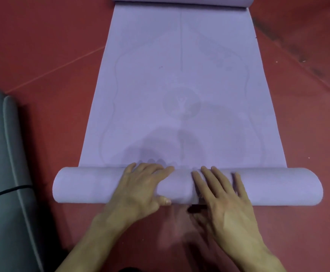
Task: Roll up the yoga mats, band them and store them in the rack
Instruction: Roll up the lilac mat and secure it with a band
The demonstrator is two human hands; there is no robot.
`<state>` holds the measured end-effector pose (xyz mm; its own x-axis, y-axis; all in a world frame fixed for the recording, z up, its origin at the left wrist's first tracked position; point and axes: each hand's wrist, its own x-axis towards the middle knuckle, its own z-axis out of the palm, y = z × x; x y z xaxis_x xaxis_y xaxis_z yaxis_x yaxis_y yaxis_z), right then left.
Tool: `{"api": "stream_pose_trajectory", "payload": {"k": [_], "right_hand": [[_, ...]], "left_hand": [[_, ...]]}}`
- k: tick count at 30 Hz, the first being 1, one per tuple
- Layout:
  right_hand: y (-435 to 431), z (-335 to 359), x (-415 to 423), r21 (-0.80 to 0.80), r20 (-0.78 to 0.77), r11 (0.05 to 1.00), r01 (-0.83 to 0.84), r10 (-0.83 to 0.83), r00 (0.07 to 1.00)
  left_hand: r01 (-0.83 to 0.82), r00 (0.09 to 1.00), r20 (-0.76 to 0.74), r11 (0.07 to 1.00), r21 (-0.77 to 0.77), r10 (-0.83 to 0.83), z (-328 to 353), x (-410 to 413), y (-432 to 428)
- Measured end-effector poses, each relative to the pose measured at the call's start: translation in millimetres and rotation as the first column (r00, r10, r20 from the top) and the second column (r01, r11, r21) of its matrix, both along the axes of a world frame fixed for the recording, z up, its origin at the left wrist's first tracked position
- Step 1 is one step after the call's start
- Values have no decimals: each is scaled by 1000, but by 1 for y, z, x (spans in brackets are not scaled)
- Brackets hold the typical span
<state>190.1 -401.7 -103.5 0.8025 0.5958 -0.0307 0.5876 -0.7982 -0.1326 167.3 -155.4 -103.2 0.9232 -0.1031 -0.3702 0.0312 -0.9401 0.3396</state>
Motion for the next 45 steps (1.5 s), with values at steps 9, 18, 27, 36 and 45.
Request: {"api": "stream_pose_trajectory", "payload": {"k": [9, 18, 27, 36, 45], "right_hand": [[12, 0, 28, -8, -56, 999, 50, -51, 997], [29, 0, 39, -78, -85, 997, -22, 15, 996], [31, 10, 45, 23, -72, 999, 35, -33, 997], [12, 11, 20, -31, -125, 999, -25, 21, 992], [-10, -10, -9, 126, -4, 991, -38, 39, 999]], "left_hand": [[-10, 878, 477, 997, -78, 46, -29, -24, -9], [-52, 930, 356, 991, -122, 92, -22, 11, 6], [-6, 883, 467, 996, 93, -39, -24, -14, -12], [31, 844, 535, 999, 11, -32, -33, -42, -14], [32, 881, 472, 999, 15, -35, -24, -40, -21]]}}
